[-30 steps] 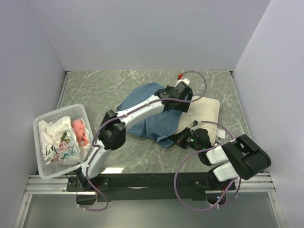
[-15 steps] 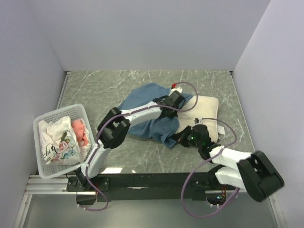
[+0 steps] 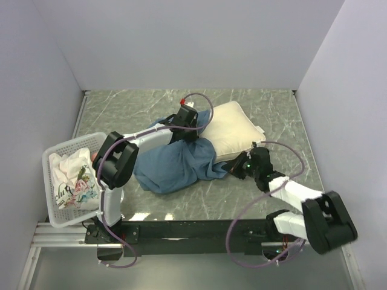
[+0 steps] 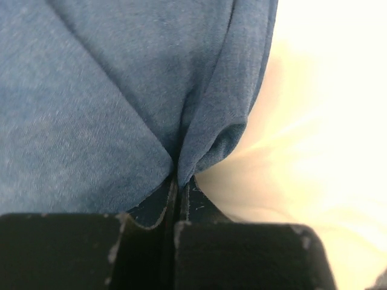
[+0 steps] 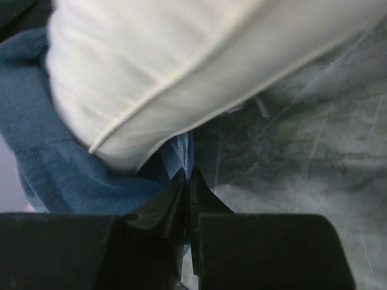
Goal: Put the pillow into the pillowcase
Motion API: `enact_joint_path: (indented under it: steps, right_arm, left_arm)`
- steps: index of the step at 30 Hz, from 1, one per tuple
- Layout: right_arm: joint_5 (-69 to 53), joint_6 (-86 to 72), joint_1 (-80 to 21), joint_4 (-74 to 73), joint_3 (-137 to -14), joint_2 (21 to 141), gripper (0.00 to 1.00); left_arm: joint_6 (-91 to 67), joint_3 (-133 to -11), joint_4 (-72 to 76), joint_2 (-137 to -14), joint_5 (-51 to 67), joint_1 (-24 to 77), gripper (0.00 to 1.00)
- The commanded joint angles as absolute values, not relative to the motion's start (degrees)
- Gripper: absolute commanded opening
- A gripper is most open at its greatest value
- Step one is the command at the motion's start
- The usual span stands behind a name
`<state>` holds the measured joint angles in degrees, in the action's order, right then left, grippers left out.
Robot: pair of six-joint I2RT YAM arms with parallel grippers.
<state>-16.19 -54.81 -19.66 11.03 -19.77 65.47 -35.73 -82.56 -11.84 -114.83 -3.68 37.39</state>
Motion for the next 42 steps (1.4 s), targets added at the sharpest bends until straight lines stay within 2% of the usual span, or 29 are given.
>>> enact_joint_path:
  steps: [1,2,3,7,13,19,22,29,39,41,42]
  right_arm:
    - [-30.7,-58.6,-9.9,25.2,-15.0,75.9,0.09]
    - [-35.2,-59.3,-7.8,29.7,-14.9,78.5,0.08]
    - [-36.7,-59.9,-3.9,31.7,-14.8,83.6,0.08]
    - [-41.0,-63.5,1.2,39.2,-16.9,93.8,0.04]
    - [-41.6,-64.4,4.7,38.6,-25.4,104.7,0.05]
    - [-46.8,-76.1,6.8,52.4,-30.0,113.1,0.04]
    - [-45.5,-71.9,8.2,44.5,-33.3,107.2,0.04]
    - [-38.1,-59.1,9.6,13.3,-45.9,84.3,0.04]
    - [-31.4,-47.6,6.9,-11.1,-69.0,58.6,0.04]
    - [-28.5,-46.5,4.1,-12.5,-73.2,53.4,0.07]
    - [-26.6,-46.1,3.2,-12.9,-74.3,52.3,0.14]
  left_arm:
    - [-32.1,-78.2,-23.2,-115.6,-8.8,34.2,0.01]
    - [-32.0,-78.3,-23.4,-115.4,-8.7,34.2,0.01]
    - [-31.9,-78.4,-23.3,-115.1,-8.4,34.2,0.01]
    - [-31.7,-79.1,-23.0,-113.4,-6.7,34.2,0.01]
    - [-30.3,-82.2,-23.2,-108.3,-3.2,34.8,0.01]
    - [-27.4,-85.2,-24.0,-102.1,-1.8,37.7,0.01]
    - [-26.3,-86.1,-24.4,-97.4,-2.0,38.5,0.01]
    - [-24.8,-88.3,-24.4,-87.7,-0.6,39.0,0.01]
    - [-26.0,-91.0,-24.3,-77.2,-6.3,39.3,0.01]
    - [-28.0,-89.2,-23.1,-75.2,-10.4,39.3,0.01]
    - [-29.4,-88.4,-22.8,-73.7,-12.4,39.2,0.04]
